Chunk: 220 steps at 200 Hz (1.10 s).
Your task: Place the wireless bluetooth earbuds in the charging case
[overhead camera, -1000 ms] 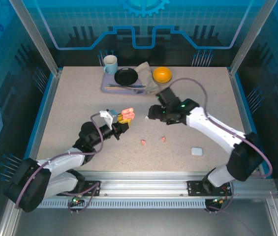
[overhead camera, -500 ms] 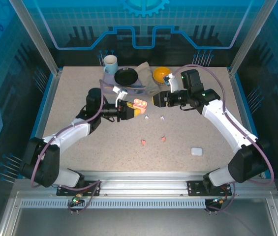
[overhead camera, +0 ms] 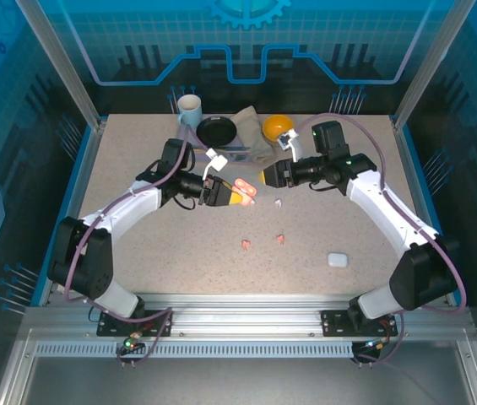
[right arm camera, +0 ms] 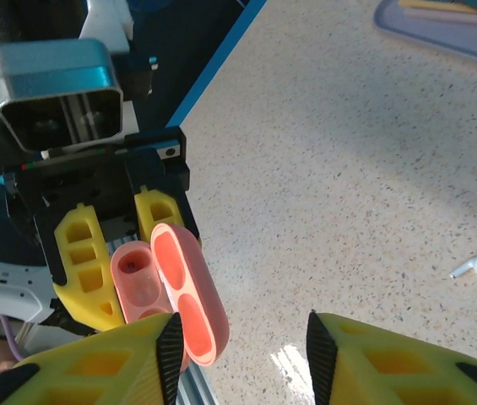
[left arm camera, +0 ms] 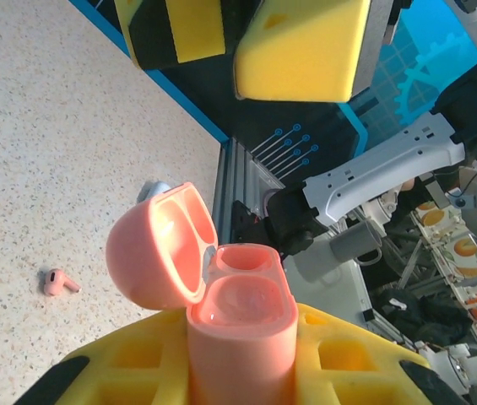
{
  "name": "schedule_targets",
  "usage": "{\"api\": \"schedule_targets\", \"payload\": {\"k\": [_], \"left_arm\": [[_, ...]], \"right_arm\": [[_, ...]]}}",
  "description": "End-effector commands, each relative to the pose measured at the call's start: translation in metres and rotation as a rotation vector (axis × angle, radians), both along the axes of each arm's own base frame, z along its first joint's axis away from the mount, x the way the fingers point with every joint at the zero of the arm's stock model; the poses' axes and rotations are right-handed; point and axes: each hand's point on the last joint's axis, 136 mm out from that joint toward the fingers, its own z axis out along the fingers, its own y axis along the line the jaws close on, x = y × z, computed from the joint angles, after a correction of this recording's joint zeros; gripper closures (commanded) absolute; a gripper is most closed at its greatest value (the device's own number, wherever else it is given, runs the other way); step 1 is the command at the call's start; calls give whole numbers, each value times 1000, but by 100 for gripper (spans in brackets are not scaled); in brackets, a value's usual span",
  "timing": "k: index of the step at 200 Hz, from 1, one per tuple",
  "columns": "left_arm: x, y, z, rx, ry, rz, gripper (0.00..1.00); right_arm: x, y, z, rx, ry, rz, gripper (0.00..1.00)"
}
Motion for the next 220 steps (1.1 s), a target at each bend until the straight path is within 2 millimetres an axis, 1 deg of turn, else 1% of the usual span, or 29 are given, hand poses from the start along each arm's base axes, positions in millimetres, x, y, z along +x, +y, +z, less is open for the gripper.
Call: {"api": "schedule_targets", "payload": {"k": [1,38,67,146,179,220], "left_arm": [[-6,2,7,-25,9,-52,100],[-1,0,8,-18,5,-53,100],[1,0,8,-16,2,-52,100],[1,0,11,-12,-15,-47,100],[0,0,12,-11,-19,-47,100],[0,1,11,-1,-20,-46,100]], "right_arm": [[-5,1,-2,29,13,39,56],[-14,11,-10,26,33,78,60],[-22,17,-13,18,39,106,62],[-28,35,-27,-13,68,155,68],[-25,37,-28,-19,70,153,77],[-24,37,-24,-14,63,160,96]]}}
